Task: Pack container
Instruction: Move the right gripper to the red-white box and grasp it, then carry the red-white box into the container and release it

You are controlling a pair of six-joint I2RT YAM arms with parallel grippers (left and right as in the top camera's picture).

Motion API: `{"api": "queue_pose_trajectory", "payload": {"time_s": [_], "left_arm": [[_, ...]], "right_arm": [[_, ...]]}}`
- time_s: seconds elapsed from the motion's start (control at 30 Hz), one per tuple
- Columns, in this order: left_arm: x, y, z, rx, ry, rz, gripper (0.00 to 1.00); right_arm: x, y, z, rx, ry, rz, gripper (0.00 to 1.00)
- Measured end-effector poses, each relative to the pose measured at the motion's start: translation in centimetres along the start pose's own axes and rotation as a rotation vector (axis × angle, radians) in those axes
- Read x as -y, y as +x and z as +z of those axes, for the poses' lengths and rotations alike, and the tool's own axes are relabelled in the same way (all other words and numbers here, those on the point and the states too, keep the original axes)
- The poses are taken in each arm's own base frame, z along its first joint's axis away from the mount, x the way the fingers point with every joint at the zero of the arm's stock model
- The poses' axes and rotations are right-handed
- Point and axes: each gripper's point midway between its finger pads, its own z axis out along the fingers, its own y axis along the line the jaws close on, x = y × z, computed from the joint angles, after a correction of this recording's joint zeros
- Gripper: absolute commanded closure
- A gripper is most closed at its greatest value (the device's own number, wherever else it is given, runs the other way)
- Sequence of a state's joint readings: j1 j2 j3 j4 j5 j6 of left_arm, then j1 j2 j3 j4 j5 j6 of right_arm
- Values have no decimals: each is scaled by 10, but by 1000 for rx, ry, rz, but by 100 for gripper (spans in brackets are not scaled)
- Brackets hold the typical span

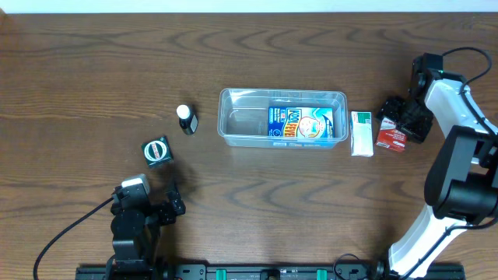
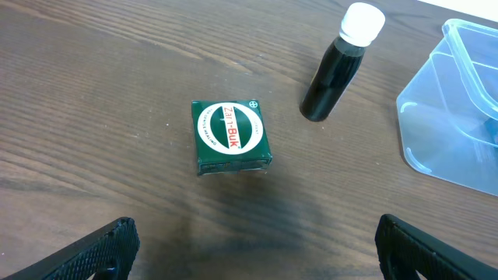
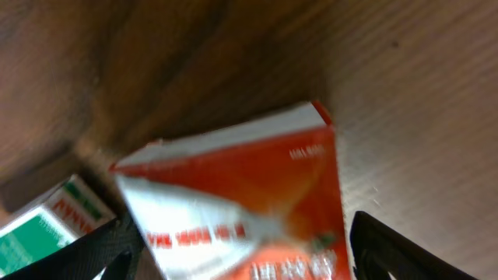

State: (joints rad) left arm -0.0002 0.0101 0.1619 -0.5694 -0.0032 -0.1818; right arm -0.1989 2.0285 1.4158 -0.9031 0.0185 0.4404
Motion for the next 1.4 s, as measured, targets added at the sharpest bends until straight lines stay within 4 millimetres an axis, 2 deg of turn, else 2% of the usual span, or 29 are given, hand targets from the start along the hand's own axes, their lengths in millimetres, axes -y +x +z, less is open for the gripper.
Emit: {"api": "queue_pose_trajectory", "payload": {"time_s": [0.13, 0.27, 0.43, 0.53, 0.67, 0.8, 0.93, 1.0, 1.07, 1.17, 1.27, 1.4], "left_arm": [[0, 0, 0, 0, 0, 0, 2], [0, 0, 0, 0, 0, 0, 2], [0, 0, 0, 0, 0, 0, 2], [0, 0, 0, 0, 0, 0, 2], [0, 0, 0, 0, 0, 0, 2], [0, 0, 0, 0, 0, 0, 2], [0, 0, 0, 0, 0, 0, 2], [0, 0, 0, 0, 0, 0, 2], [0, 0, 0, 0, 0, 0, 2], [0, 0, 0, 0, 0, 0, 2], [0, 0, 0, 0, 0, 0, 2], [0, 0, 0, 0, 0, 0, 2]], "right_arm": [[0, 3, 12, -25, 8, -2, 35], [1, 4, 12, -30, 11, -18, 41], [4, 16, 6, -75, 17, -60, 45], [1, 24, -6, -89, 7, -93, 46], [-21, 27, -47, -9, -61, -164, 48], [-62, 35, -112, 152, -182, -270, 47], [-104, 58, -170, 292, -302, -396, 47], [-122, 72, -185, 323, -347, -454, 48], [-135, 82, -187, 326, -366, -493, 47], [-148, 93, -176, 297, -361, -528, 47], [-157, 99, -153, 238, -331, -530, 46], [-162, 97, -122, 183, -292, -513, 46]]}}
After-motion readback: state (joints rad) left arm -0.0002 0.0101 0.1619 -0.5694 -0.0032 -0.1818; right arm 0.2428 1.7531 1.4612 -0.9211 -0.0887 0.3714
